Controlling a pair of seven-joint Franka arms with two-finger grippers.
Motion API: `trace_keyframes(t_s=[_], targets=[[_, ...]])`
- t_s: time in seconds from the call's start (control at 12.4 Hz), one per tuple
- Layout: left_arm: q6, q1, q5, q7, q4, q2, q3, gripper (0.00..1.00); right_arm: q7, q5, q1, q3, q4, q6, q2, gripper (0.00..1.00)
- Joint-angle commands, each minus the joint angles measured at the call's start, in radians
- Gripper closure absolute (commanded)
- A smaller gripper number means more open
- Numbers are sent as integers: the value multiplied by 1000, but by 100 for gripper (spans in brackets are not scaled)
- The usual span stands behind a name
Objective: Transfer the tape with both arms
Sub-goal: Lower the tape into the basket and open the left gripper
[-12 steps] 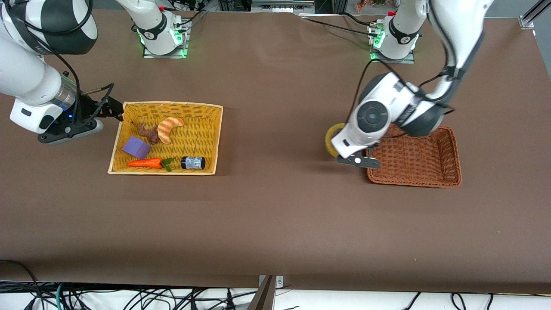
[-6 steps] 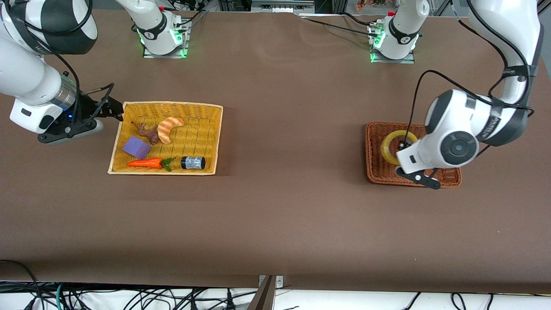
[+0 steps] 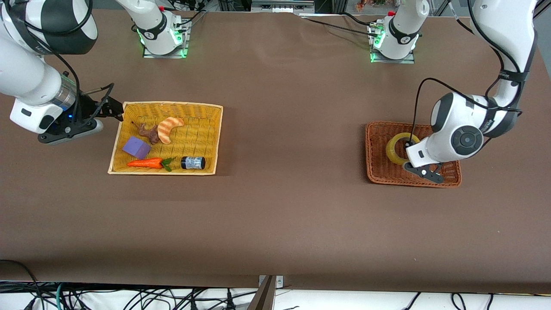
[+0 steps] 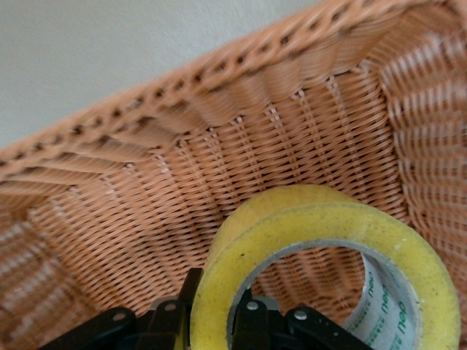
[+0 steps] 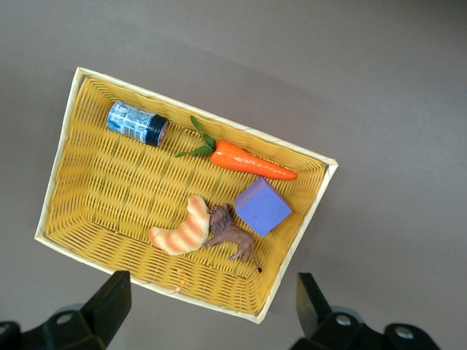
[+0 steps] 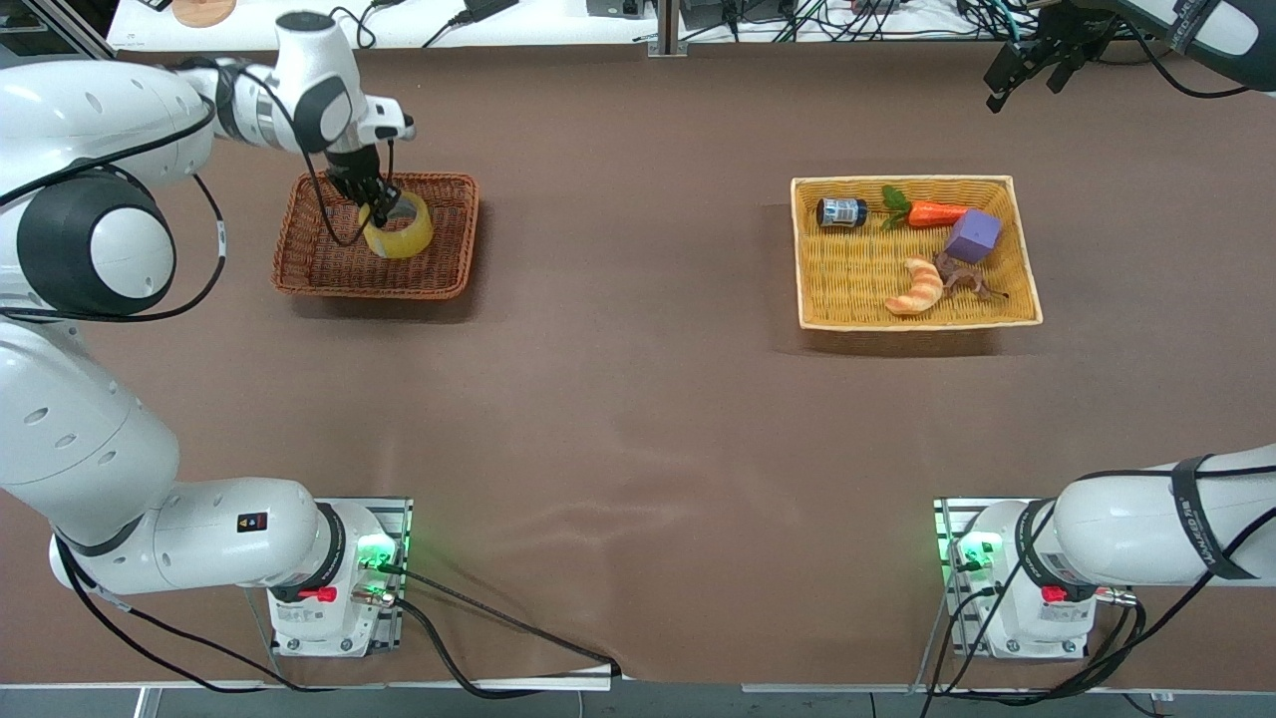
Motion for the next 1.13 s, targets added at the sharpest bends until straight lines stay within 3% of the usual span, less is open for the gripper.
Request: trace_keyframes(t_s=[0.0,0.24,0.32,0.4,0.48,0.64,0.8,1.05], targets=[[158,-6,-33,34,-145,-61,23,100,-19,-4,-13,8,-24,2,-25,0],[253,-7,-33,34,-185,-42,37,100,-19,-4,-13,8,-24,2,-23,0],[250,-9,-33,35,-176,-42,42,95,-21,-4,-13,8,-24,2,-24,0],[242,-9,-33,32,-162,-42,42,44,-21,-4,-13,8,-24,2,-25,0],[218,-9,-34,31,-145,-44,42,0,-21,-4,-13,8,-24,2,-25,0],[88,-13,-81,31,-58,-51,38,0,-21,-4,-13,8,-24,2,-25,0],[-228,-35,-150,20,162,-41,37,0,-21,-4,-13,8,-24,2,-25,0],[-512,-35,-158,-49,402,-51,40,0,-21,-4,-13,8,-21,2,-25,0]])
